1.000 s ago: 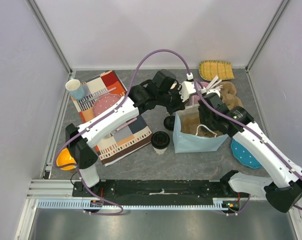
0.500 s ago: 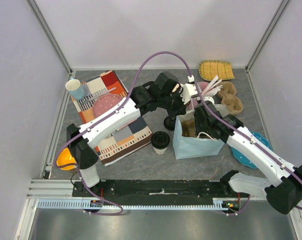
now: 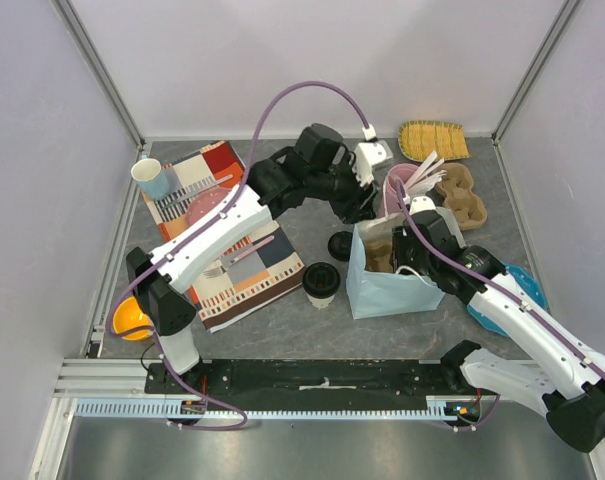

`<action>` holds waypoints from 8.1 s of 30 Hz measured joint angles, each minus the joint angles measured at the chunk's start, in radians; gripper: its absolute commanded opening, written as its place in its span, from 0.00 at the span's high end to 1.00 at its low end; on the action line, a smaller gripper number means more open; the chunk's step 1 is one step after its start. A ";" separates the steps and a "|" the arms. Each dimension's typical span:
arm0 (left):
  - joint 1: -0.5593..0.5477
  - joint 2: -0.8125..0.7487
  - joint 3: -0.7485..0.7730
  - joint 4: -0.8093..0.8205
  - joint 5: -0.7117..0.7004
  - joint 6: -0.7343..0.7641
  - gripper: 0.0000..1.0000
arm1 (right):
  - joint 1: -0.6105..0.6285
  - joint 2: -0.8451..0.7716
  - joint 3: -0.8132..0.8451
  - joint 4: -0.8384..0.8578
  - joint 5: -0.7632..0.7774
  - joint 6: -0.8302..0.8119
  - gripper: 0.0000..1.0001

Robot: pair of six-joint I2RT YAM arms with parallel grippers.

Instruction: Pack the takeout coffee

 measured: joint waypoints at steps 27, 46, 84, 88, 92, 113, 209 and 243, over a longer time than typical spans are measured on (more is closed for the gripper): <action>0.065 0.223 0.174 0.163 0.209 -0.166 0.98 | 0.001 0.030 -0.008 0.006 -0.072 -0.045 0.67; 0.074 0.177 0.219 0.047 0.215 -0.065 0.35 | 0.002 0.043 -0.009 -0.011 -0.143 -0.060 0.69; 0.032 0.083 0.011 0.035 0.103 0.058 0.98 | 0.004 0.053 -0.009 -0.026 -0.150 -0.069 0.73; 0.025 0.083 0.005 0.054 0.064 0.013 0.98 | 0.004 0.060 -0.009 -0.031 -0.151 -0.049 0.73; 0.008 0.083 0.002 0.068 0.027 -0.010 0.98 | 0.005 0.089 0.006 -0.058 -0.155 -0.019 0.72; 0.000 0.083 -0.004 0.082 -0.021 -0.080 0.98 | 0.036 0.172 0.021 -0.147 -0.198 0.054 0.69; -0.011 0.037 -0.073 0.191 0.084 -0.129 0.98 | 0.027 0.198 0.631 -0.428 0.138 0.003 0.02; 0.032 0.104 0.037 0.164 -0.076 -0.187 0.05 | -0.020 0.252 0.724 -0.492 0.134 -0.023 0.02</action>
